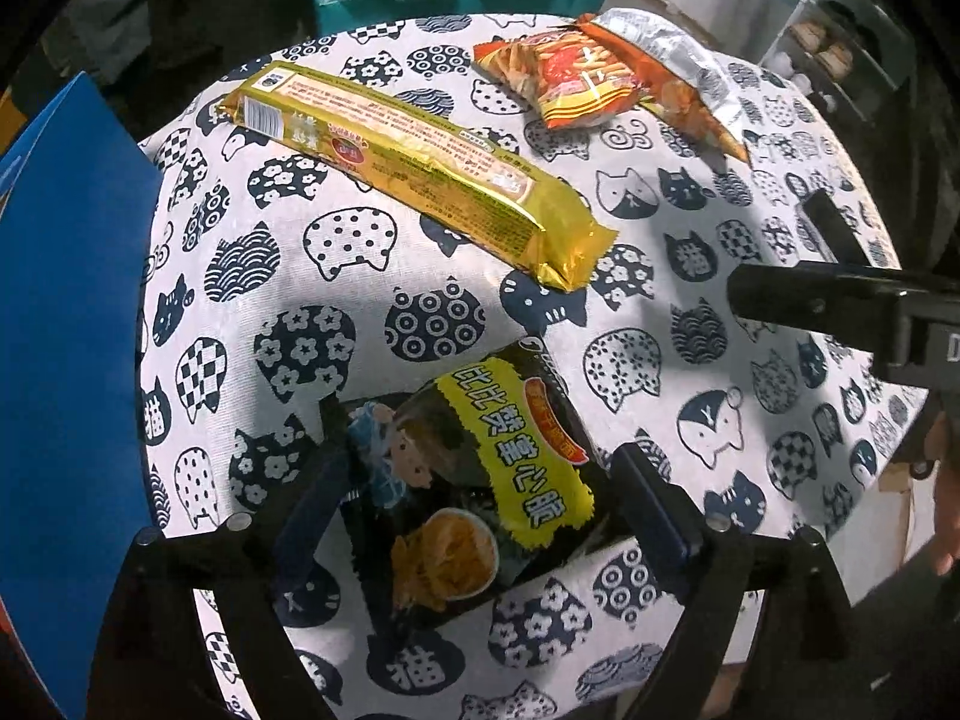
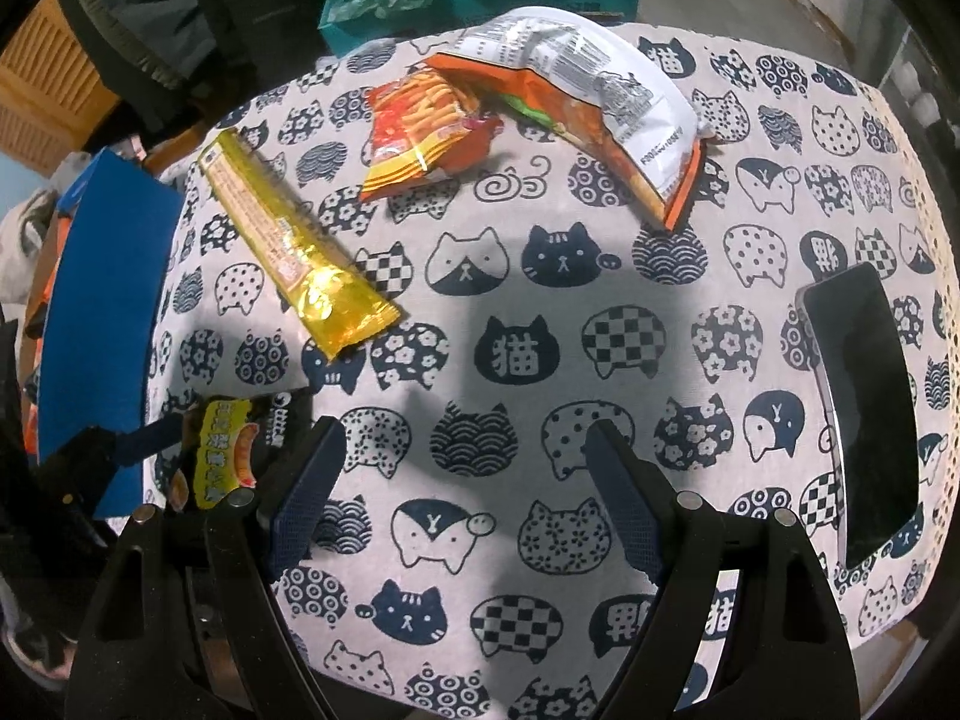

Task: Organize snacks
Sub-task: 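Grasp the long yellow bar with the right tool while the left tool holds the black bag, then carry the black bag and yellow bar over the box with both tools, then lower the black bag and yellow bar into the box and open both tools, then move both tools over the red-orange stick-snack bag and white-orange bag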

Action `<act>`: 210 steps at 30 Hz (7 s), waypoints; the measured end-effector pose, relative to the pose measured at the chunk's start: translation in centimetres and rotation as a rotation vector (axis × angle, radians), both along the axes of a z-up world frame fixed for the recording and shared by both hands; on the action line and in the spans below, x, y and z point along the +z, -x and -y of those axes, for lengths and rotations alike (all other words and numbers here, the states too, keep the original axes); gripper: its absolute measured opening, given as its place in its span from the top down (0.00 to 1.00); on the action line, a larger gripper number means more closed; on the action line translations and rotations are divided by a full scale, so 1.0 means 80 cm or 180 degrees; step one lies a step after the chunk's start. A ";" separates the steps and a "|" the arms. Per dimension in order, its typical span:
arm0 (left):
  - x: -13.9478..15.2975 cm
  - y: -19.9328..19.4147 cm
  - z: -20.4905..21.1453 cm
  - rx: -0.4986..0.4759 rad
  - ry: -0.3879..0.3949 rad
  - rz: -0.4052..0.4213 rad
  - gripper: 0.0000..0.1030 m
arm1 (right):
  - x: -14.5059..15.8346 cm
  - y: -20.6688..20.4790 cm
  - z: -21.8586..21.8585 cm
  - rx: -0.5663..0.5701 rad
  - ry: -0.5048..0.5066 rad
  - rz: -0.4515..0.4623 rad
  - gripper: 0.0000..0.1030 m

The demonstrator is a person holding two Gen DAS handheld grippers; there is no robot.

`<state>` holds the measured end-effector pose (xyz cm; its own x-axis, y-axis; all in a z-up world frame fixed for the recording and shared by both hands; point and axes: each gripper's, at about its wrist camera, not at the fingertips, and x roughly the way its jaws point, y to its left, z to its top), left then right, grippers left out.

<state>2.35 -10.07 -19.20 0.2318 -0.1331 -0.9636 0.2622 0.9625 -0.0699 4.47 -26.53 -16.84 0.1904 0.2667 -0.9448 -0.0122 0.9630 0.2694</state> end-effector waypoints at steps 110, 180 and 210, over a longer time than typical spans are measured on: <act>0.182 0.019 -0.151 0.0722 0.0237 0.1155 0.34 | 0.152 -0.011 -0.188 0.1049 -0.0150 0.1237 0.74; 0.174 0.025 -0.230 0.1166 0.0178 0.1045 0.24 | 0.164 -0.008 -0.244 0.1083 0.0114 0.1290 0.20; 0.139 0.003 -0.072 0.0411 0.0135 0.0662 0.20 | 0.101 0.007 -0.070 0.0591 0.0386 0.0973 0.20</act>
<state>2.10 -4.31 -8.08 0.4424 -0.1289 -0.8875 0.1503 0.9863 -0.0683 3.91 -20.96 -8.77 0.4273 0.2128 -0.8787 -0.2519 0.9614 0.1103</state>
